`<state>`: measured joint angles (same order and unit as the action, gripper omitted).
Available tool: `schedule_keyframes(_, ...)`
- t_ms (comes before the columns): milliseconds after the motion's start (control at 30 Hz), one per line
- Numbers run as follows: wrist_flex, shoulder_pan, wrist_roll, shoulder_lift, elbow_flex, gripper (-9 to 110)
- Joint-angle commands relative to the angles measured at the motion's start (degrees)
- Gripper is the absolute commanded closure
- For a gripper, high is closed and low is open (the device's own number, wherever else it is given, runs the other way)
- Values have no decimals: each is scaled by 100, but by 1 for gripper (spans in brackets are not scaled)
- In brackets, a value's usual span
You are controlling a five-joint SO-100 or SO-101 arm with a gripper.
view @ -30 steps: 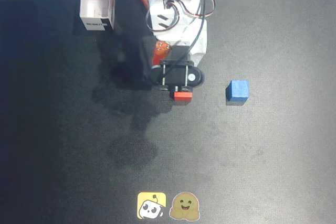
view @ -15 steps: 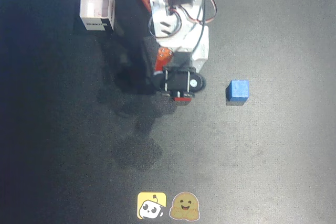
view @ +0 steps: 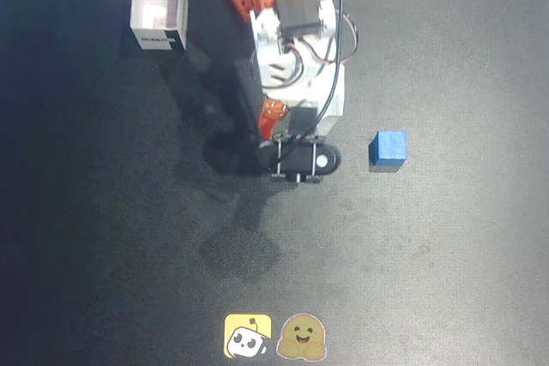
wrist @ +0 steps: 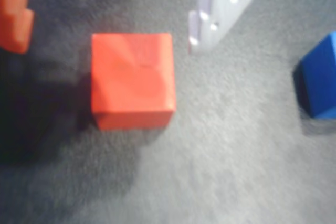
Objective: Put the red cube on top of the blue cube.
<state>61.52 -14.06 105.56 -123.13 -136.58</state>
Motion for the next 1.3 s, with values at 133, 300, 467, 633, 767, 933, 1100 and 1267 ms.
schedule_keyframes(133,-352,-97,0,264,-132,78)
schedule_keyframes(300,-554,-132,0,360,-308,78)
schedule_keyframes(467,-659,-158,9,501,-369,78)
schedule_keyframes(633,-853,-185,18,615,-483,78)
schedule_keyframes(767,-984,-202,18,712,-554,78)
schedule_keyframes(933,-1143,-211,18,844,-624,79)
schedule_keyframes(1100,-1274,-220,18,914,-703,79)
schedule_keyframes(1267,-1406,-220,35,976,-773,81)
